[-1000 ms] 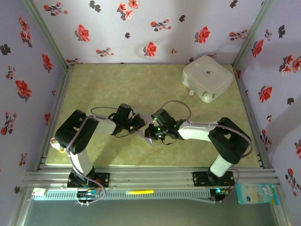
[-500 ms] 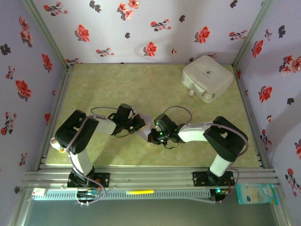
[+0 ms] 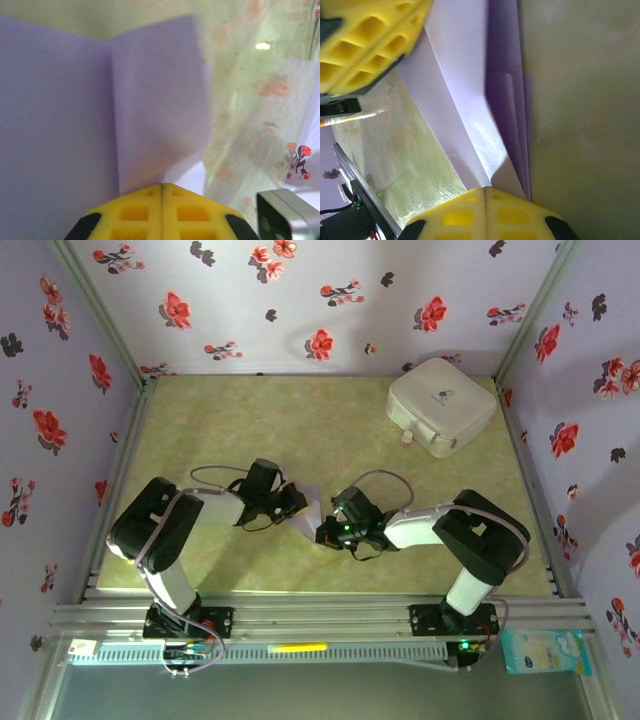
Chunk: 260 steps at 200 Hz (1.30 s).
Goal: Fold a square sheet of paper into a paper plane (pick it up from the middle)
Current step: Fourth fold the wing at the center of the table.
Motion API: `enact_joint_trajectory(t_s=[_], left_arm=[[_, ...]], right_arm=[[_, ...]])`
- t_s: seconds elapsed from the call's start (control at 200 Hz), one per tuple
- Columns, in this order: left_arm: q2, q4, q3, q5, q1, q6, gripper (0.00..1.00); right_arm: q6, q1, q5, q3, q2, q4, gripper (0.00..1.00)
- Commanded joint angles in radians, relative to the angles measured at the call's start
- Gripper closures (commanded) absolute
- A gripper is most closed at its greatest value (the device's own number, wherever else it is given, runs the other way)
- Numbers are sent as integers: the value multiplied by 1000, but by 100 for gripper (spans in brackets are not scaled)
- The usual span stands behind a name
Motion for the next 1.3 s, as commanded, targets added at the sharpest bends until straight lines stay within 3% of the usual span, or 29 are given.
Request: enact_joint_trajectory(t_s=[0.0,0.335,0.865,1.295], left_arm=[[-70,-66,31,-18,-13,28,91],[-69,-66,12,-27,-106,9,94],[-89,-65,-28,-52,-102,24,95],[3,-22,-3,-46,-90,29,96]], right_arm=[[-11,-9,0,-27,3,-82,98],[-22,-19,-6,-18,1,-91,98],[-8,-20,5,-21,3,-88,98],[-5,-20,2,-29,-1,-82,98]])
